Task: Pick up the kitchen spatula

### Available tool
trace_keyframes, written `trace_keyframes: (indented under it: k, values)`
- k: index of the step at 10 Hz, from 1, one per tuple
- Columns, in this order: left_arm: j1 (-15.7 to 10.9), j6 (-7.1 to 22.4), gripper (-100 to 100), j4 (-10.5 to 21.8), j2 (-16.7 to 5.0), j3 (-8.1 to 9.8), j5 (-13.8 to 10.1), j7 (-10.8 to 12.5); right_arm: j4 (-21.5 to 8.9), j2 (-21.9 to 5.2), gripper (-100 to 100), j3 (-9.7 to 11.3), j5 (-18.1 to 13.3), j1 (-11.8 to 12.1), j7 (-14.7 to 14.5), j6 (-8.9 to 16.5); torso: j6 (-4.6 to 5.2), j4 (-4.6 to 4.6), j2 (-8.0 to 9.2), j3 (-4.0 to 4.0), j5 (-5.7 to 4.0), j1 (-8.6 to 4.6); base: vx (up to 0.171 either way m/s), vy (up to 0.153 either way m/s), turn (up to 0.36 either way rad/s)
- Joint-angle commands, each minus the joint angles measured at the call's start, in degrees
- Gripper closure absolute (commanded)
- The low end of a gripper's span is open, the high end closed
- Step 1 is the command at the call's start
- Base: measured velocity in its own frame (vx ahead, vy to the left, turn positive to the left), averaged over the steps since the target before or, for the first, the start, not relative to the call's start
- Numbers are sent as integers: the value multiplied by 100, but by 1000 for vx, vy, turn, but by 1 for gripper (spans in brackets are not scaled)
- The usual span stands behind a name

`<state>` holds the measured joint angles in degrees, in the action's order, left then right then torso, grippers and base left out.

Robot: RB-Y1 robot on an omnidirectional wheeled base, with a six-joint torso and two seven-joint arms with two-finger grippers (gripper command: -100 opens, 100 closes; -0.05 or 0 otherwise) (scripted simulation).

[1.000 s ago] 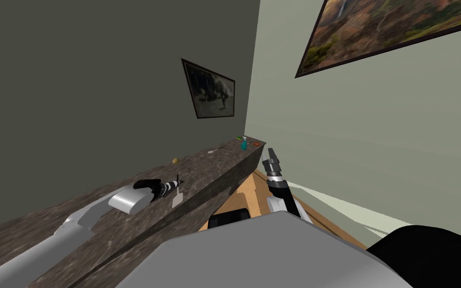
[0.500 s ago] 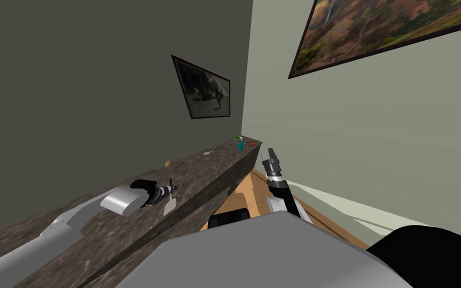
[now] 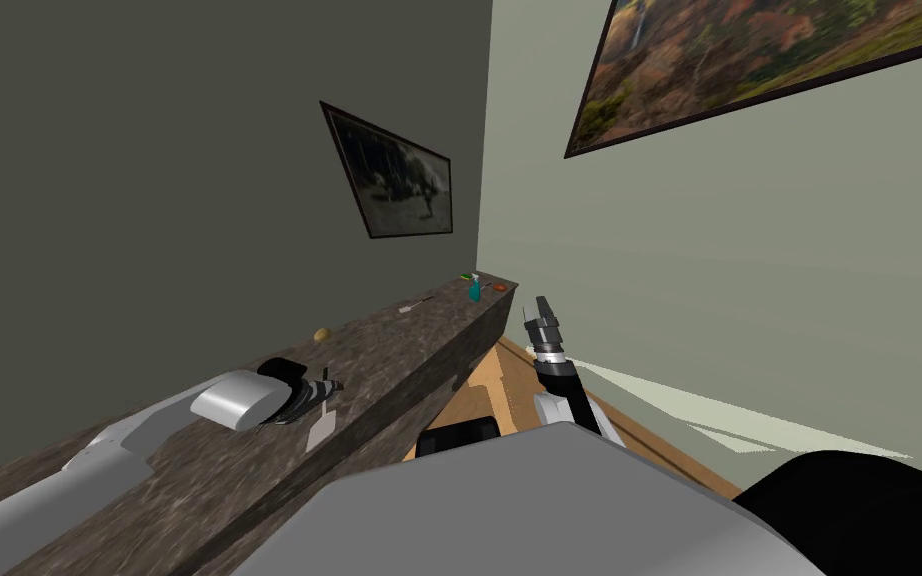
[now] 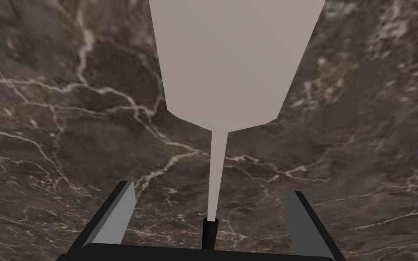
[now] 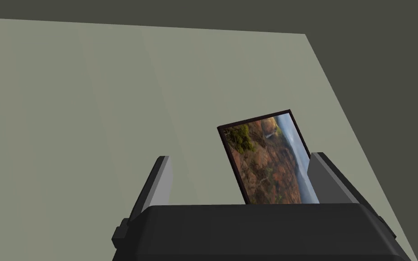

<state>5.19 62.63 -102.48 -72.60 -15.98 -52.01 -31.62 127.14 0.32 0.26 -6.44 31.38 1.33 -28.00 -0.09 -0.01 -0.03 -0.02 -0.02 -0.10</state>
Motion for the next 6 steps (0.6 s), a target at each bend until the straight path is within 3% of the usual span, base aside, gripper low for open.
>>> trace_keyframes:
  k: [1, 2, 3, 4, 5, 6]
  values:
    - [0, 0, 0, 0, 0, 0, 0, 0, 0, 0, 0, 0, 0, 0, 0, 0, 0, 0, 0, 0, 0, 0, 0, 0, 0]
    - [36, -136, -100, 189, 178, -74, 160, -17, 0, 0, 0, 0, 0, 0, 0, 0, 0, 1, 5, 3, 1, 4, 11, 16, -100]
    - [55, -204, -100, 283, 266, -111, 239, -26, 0, 0, 0, 0, 0, -1, 0, 0, 2, 1, 4, 2, 4, 12, 15, 29, -103]
    - [29, -154, -100, 243, 212, -91, 177, -35, 0, 0, 0, 0, 0, 0, 0, 0, 1, 0, 2, 1, 5, 18, 6, 14, -17]
    - [27, -173, 100, 261, 224, -98, 187, -43, 0, 0, 0, 0, 0, 0, 0, 0, -1, 1, 4, 3, 3, 14, 0, 0, 0]
    - [28, -171, 100, 259, 223, -97, 186, -43, 0, 0, 0, 0, 0, 0, 0, 0, -1, 2, 7, 4, 2, 9, 0, 0, 0]
